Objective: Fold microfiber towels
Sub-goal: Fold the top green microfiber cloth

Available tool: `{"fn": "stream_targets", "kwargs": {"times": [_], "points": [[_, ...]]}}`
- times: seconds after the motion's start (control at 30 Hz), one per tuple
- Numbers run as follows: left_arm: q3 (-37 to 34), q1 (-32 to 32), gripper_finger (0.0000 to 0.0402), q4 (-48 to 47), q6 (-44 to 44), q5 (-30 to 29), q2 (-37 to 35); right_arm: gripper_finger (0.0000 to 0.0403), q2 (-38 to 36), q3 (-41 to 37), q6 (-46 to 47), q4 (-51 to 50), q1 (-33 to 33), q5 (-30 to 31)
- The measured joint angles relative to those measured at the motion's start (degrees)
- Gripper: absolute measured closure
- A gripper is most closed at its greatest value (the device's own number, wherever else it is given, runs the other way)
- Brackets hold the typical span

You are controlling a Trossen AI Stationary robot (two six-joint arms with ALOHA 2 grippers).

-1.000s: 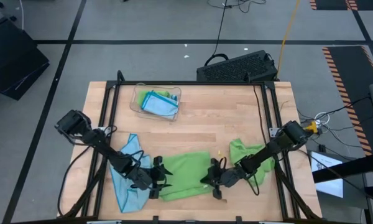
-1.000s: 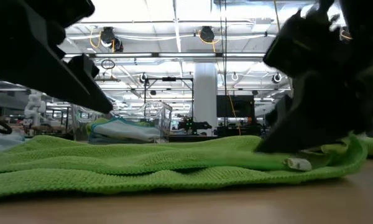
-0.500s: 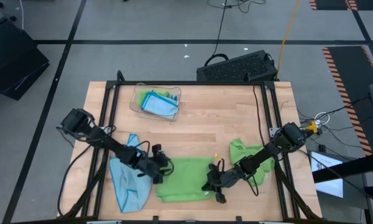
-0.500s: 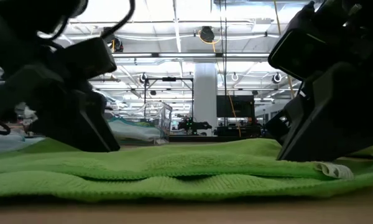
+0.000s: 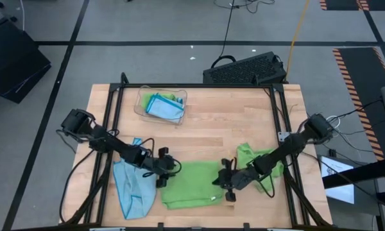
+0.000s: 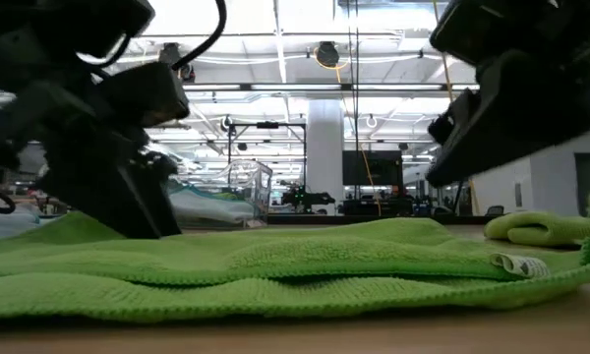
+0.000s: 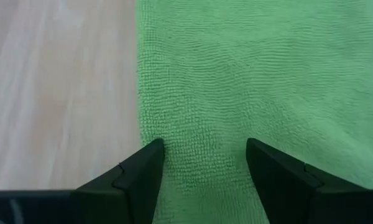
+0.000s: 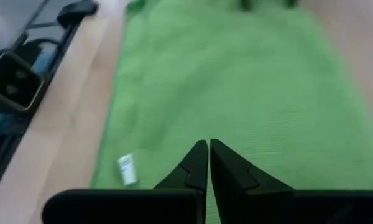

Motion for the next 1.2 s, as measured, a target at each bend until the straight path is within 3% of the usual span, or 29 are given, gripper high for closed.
{"fn": "stream_targets", "kwargs": {"times": [0.23,0.5,0.83,1.2], "points": [[0.7,-2.3,0.017,5.4,-0.8,-2.4,-5.9,0.0393,-2.2,0.0,-0.2,-3.3,-0.4,8.7],[0.7,-2.8,0.017,8.7,0.4,-5.5,-6.4,0.0381,-2.1,0.0,3.7,-7.7,-2.5,10.5],[0.7,-2.8,0.017,7.8,1.1,-7.9,-6.3,0.0327,-4.0,0.0,5.1,-13.8,-5.0,10.3],[0.7,-2.9,0.017,3.1,-1.4,-12.8,-6.3,0.0281,-5.2,0.1,-3.1,-13.4,-6.0,13.3]]}}
